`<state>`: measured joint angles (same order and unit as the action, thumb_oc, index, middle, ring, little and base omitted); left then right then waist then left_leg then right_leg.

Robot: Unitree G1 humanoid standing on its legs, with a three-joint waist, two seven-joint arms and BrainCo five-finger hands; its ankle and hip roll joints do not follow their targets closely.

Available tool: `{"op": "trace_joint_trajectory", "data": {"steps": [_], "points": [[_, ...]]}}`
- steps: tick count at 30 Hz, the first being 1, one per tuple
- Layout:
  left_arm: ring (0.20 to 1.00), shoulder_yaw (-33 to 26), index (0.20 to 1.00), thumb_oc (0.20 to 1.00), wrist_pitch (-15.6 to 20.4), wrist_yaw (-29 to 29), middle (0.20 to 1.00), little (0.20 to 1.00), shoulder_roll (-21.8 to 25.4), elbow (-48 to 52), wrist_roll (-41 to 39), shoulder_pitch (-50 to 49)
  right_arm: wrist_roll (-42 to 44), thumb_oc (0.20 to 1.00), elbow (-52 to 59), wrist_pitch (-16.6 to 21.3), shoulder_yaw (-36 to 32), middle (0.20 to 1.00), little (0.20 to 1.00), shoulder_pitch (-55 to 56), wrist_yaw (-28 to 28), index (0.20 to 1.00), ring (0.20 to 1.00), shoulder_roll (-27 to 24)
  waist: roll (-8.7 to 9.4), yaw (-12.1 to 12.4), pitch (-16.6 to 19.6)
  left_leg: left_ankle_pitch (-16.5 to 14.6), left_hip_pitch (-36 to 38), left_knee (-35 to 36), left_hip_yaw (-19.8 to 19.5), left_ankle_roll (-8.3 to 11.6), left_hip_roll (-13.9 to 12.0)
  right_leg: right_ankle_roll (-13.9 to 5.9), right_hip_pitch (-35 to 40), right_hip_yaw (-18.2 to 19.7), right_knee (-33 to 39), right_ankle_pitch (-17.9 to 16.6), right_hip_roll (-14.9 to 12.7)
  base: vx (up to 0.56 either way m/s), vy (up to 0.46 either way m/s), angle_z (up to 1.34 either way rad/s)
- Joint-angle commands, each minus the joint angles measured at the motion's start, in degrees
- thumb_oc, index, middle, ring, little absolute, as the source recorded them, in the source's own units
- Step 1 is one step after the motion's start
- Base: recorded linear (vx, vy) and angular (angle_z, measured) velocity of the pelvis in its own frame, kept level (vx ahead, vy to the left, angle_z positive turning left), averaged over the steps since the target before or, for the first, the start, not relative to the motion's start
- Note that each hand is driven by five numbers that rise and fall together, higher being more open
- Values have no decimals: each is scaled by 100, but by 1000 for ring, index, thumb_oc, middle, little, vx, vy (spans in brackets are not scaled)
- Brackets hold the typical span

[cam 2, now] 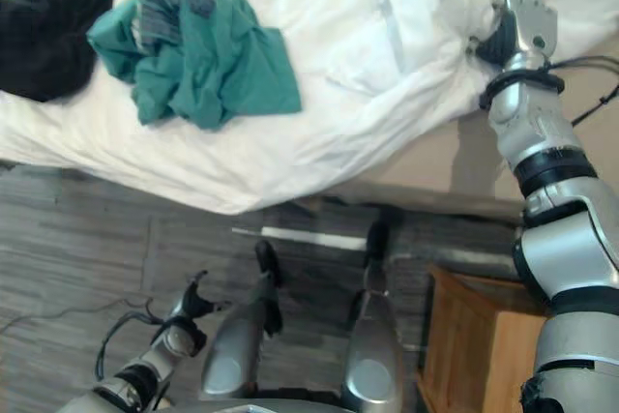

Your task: Tidy up the quilt and then pick up the clothes from the bed and put them into the laundry hamper.

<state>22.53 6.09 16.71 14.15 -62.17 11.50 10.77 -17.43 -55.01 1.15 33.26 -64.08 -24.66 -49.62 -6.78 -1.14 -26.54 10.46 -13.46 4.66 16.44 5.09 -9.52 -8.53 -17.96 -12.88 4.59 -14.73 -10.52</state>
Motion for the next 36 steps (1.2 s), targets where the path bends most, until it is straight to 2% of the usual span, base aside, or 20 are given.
{"op": "trace_joint_trajectory", "data": {"steps": [1, 2, 3, 4, 7, 8, 9, 10, 12, 16, 22, 24, 25, 26, 28, 30, 35, 36], "points": [[1000, -5, 1000, 1000, -130, 90, 1000, 1000, 142, -365, 47, -386, 304, 200, -294, -58, -595, 200, 200, 1463, 200, 200, 200, 126, 415, 104, 451, -269, 276, 34, -79, 480, -315, -268, 79, 181, -561, 965, -158, 89, -57, 7], [1000, -95, 1000, 1000, -160, 69, 1000, 1000, 123, -400, 61, -436, 372, 200, -204, -52, -946, 200, 200, 2031, 217, 200, 200, 150, 445, 73, 497, -295, 364, 34, -88, 478, -324, -267, 191, 161, -529, 983, -153, 98, -67, 15], [1000, -255, 1000, 1000, -222, 33, 1000, 1000, 133, -491, 134, -523, 490, 200, -3, -40, -1606, 200, 200, 3067, 234, 200, 200, 271, 501, 17, 600, -359, 524, 34, -91, 475, -338, -272, 408, 120, -440, 1000, -145, 54, -38, 29], [1000, -247, 1000, 1000, -222, 33, 1000, 1000, 139, -490, 133, -523, 487, 200, 9, -44, -1624, 200, 200, 3086, 235, 200, 200, 271, 505, 28, 611, -350, 510, 34, -90, 474, -338, -269, 397, 122, -430, 987, -143, 64, -40, 26], [1000, -495, 1000, 1000, -342, -57, 1000, 1000, 223, -653, 295, -631, 694, 200, 177, -63, -2580, 200, 200, 4431, 215, 200, 200, 533, 568, -73, 831, -455, 765, 34, -70, 469, -339, -282, 716, 85, -283, 997, -119, 89, -28, -18], [1000, -607, 1000, 1000, -376, -106, 1000, 1000, 239, -724, 342, -702, 920, 307, 35, -70, -3011, 307, 307, 4939, 193, 307, 307, 756, 606, -127, 984, -528, 919, 34, -51, 462, -345, -294, 904, 75, -190, 999, -118, 95, -21, -7], [1000, -641, 1000, 1000, -398, -125, 1000, 1000, 240, -756, 361, -737, 1129, 1000, -73, -60, -3244, 1000, 1000, 5161, 162, 1000, 1000, 907, 624, -158, 1065, -553, 981, 34, -38, 461, -350, -300, 977, 84, -141, 990, -109, 73, -14, 11], [1000, -638, 1000, 1000, -398, -125, 1000, 1000, 243, -756, 361, -737, 1129, 1000, -69, -61, -3250, 1000, 1000, 5167, 162, 1000, 1000, 910, 627, -153, 1076, -542, 965, 34, -37, 459, -348, -296, 961, 86, -135, 977, -110, 44, 2, 7], [1000, -747, 1000, 1000, -453, -221, 1000, 1000, 257, -764, 376, -845, 1764, 1000, -309, -43, -3792, 1000, 1000, 5667, 204, 1000, 1000, 1299, 665, -244, 1314, -622, 1156, 34, 16, 460, -372, -312, 1166, 101, -36, 960, -101, 79, 11, 4], [1000, -881, 1000, 1000, -526, -340, 1000, 1000, 282, -830, 400, -941, 2138, 1000, -462, -86, -4214, 1000, 1000, 6075, 252, 1000, 1000, 1509, 728, -354, 1580, -690, 1320, 34, 96, 455, -389, -325, 1289, 161, 10, 950, -98, 70, 33, -3], [1000, -953, 1000, 1000, -577, -405, 1000, 1000, 296, -887, 470, -1020, 2228, 1000, -235, -112, -4829, 1000, 1000, 6534, 38, 1000, 1000, 1353, 815, -473, 1751, -762, 1486, 34, 192, 453, -377, -367, 1390, 221, 31, 919, -111, 36, 42, -5], [1000, -987, 1000, 1000, -589, -395, 1000, 1000, 268, -865, 479, -1061, 2097, 1000, 336, -150, -5155, 1000, 1000, 6797, -136, 1000, 1000, 1233, 852, -502, 1779, -795, 1536, 34, 202, 442, -373, -377, 1425, 237, 28, 920, -119, 33, 47, -16], [1000, -1011, 1000, 1000, -613, -395, 1000, 1000, 228, -866, 522, -1108, 1968, 1000, 981, -144, -5408, 1000, 1000, 6904, -367, 1000, 1000, 1123, 870, -526, 1793, -838, 1584, 34, 211, 432, -366, -388, 1457, 242, 15, 933, -132, 22, 37, -19], [1000, -1007, 1000, 1000, -614, -394, 1000, 1000, 229, -866, 523, -1105, 1963, 1000, 1000, -156, -5421, 1000, 1000, 6916, -367, 1000, 1000, 1130, 873, -520, 1799, -819, 1567, 34, 211, 429, -364, -382, 1441, 245, 21, 915, -133, 23, 44, -20], [1000, -1038, 1000, 1000, -637, -391, 1000, 1000, 167, -885, 584, -1138, 1713, 1000, 1910, -151, -5667, 1000, 1000, 6913, -663, 1000, 1000, 998, 883, -509, 1787, -869, 1614, 34, 223, 421, -358, -392, 1477, 246, 12, 940, -137, 13, 23, -29], [1000, -1028, 1000, 1000, -652, -377, 1000, 1000, 139, -911, 629, -1136, 1614, 1000, 2354, -105, -5763, 1000, 1000, 6804, -811, 1000, 1000, 925, 890, -490, 1784, -851, 1603, 34, 216, 417, -358, -382, 1468, 246, 25, 923, -139, -2, 12, -21], [1000, -937, 1000, 1000, -623, -395, 1000, 1000, 138, -888, 599, -1099, 1567, 1000, 2914, 49, -5445, 1000, 1000, 6209, -735, 1000, 1000, 658, 894, -365, 1743, -839, 1573, 34, 168, 415, -376, -371, 1464, 239, 31, 943, -131, -8, -9, -5], [1000, -903, 1000, 1000, -606, -409, 1000, 1000, 156, -865, 596, -1068, 1534, 200, 3073, 121, -5247, 200, 200, 5967, -622, 200, 200, 543, 886, -347, 1703, -826, 1544, 34, 138, 417, -385, -368, 1445, 234, 26, 951, -128, -59, -34, 2]]}}
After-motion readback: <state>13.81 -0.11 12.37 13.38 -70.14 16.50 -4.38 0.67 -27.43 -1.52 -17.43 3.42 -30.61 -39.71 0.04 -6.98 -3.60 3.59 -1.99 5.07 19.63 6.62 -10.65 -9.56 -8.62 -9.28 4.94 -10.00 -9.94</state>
